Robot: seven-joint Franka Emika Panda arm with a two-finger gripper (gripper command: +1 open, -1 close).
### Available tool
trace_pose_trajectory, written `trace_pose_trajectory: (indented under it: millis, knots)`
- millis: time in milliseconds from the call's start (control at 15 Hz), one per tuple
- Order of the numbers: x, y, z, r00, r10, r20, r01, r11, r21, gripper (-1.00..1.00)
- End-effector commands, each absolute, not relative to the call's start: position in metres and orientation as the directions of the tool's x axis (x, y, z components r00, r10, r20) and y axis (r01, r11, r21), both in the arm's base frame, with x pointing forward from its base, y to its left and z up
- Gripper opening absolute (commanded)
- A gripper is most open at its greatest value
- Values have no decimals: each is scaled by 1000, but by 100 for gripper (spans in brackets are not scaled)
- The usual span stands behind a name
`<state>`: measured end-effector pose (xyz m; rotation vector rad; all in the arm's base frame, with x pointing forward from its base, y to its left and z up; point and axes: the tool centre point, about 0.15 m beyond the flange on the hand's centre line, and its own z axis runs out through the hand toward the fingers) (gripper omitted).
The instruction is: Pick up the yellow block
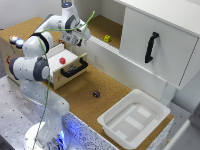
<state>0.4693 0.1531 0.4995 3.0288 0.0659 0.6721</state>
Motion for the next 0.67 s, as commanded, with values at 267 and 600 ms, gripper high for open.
trace_pose_trajectory:
  millis: [267, 600]
  knots:
    - [559, 107, 509, 942, 72, 328, 48, -996, 79, 100]
    - [589, 89, 501, 915, 168, 366, 174, -985, 18, 100]
